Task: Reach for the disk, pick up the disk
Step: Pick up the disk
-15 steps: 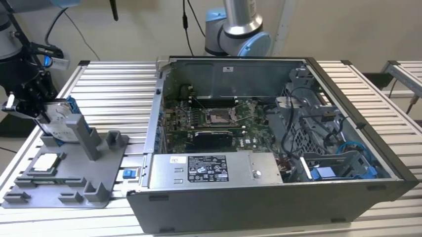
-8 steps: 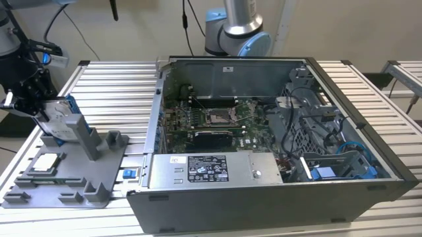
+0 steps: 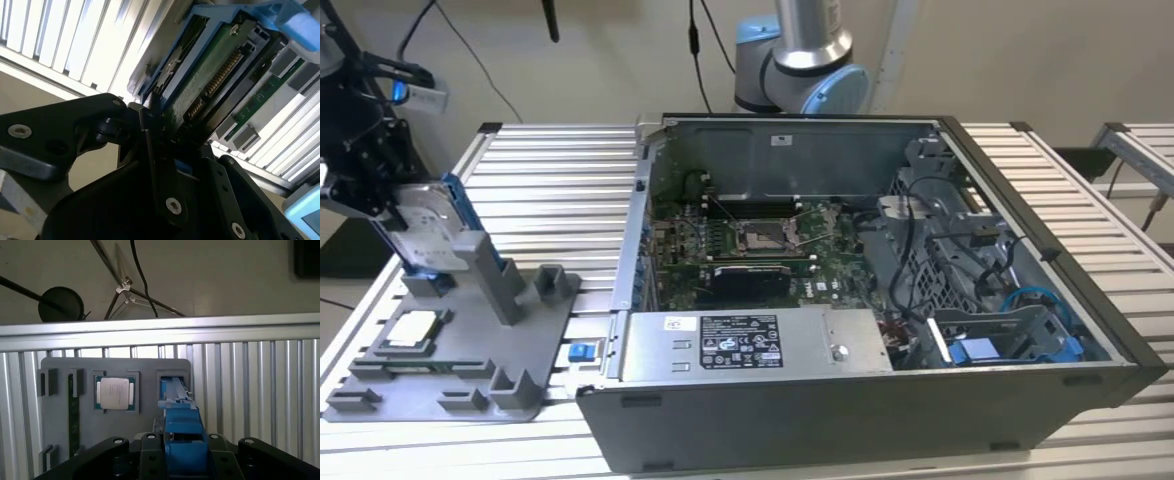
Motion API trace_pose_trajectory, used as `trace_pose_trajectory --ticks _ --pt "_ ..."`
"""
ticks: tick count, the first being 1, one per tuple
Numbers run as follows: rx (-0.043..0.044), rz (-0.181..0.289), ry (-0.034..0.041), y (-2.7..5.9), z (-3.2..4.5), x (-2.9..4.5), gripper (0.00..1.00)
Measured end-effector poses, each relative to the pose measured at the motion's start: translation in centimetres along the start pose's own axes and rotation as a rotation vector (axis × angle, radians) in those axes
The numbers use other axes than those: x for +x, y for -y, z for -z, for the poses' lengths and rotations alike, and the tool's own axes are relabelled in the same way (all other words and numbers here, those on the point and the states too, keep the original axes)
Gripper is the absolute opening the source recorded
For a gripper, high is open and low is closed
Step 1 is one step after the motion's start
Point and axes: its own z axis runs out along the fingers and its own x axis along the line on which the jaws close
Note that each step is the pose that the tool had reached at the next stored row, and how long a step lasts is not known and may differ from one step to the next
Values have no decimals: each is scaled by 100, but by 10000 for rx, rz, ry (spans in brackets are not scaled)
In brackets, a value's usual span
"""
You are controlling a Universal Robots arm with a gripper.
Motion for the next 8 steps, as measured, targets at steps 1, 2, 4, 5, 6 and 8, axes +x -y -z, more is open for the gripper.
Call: trace_pose_trajectory --ticks 1,2,4,5,6,8 --pt "0 0 -5 -1 32 -1 0" --pt "-1 0 -11 -1 60 -2 0" --pt "1 0 -18 -2 109 -3 0" --pt "1 0 -20 -2 135 -4 0" --pt "0 0 -22 -3 159 -5 0" --pt "1 0 -26 -4 204 -6 0"
